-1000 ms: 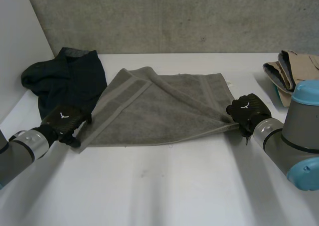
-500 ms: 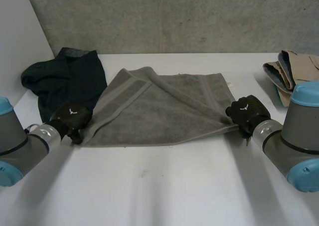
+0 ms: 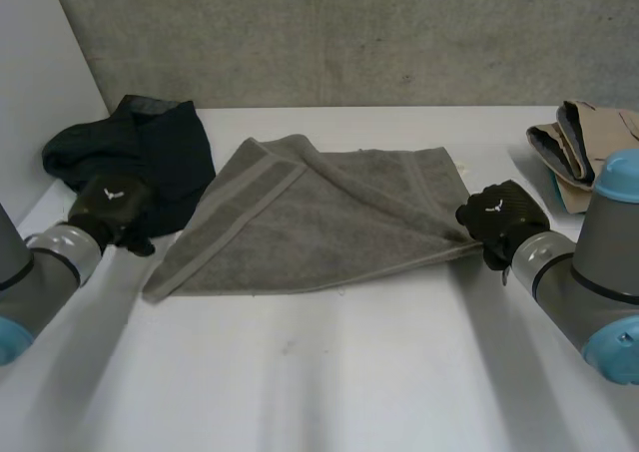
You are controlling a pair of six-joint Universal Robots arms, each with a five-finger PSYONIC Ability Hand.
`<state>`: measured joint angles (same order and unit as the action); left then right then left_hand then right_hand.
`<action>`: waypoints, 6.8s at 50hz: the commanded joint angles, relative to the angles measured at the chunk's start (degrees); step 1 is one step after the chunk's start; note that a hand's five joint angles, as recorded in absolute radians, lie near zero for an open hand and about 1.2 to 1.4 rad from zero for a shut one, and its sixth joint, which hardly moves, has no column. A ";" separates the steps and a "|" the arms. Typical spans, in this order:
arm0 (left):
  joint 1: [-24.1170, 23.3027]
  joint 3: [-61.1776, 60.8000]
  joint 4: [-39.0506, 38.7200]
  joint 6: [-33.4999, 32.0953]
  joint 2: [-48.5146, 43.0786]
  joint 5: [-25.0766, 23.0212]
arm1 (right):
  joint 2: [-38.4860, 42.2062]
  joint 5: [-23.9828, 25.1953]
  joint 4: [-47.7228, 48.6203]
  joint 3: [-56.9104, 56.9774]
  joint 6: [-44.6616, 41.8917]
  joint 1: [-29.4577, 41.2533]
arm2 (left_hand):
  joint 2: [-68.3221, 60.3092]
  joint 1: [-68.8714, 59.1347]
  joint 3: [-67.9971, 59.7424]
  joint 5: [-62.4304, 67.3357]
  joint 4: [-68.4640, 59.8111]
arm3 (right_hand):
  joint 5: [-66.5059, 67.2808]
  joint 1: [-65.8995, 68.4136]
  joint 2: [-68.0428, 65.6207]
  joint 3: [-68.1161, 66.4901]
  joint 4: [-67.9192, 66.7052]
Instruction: Fold the laundry.
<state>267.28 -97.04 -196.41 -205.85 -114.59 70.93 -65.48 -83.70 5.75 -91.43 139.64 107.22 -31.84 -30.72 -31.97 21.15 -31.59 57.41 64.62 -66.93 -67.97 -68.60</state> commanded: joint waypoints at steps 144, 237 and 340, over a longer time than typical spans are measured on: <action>5.36 -9.22 3.49 -10.69 3.24 -12.64 | 8.27 -1.46 8.22 3.54 1.43 0.80 | -9.12 -10.24 -8.99 9.81 -9.37 | 12.59 15.38 -13.07 -12.03 -11.40; -11.08 32.42 19.75 -8.86 -6.52 11.16 | 11.25 -6.82 -20.19 41.40 -4.20 3.70 | -48.16 -49.28 -48.03 48.85 -48.41 | 12.59 15.38 -13.07 -12.03 -11.40; 5.53 6.07 -9.17 -5.17 -14.26 -8.97 | 10.29 -1.11 9.01 2.84 3.27 1.42 | -31.49 -32.62 -31.36 32.19 -31.75 | 12.59 15.38 -13.07 -12.03 -11.40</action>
<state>273.60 -92.77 -205.18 -211.66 -127.32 61.92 -55.29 -84.71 14.76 -88.40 143.40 108.54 -45.57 -46.02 -45.33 35.05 -45.37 58.91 64.59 -66.93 -68.21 -68.64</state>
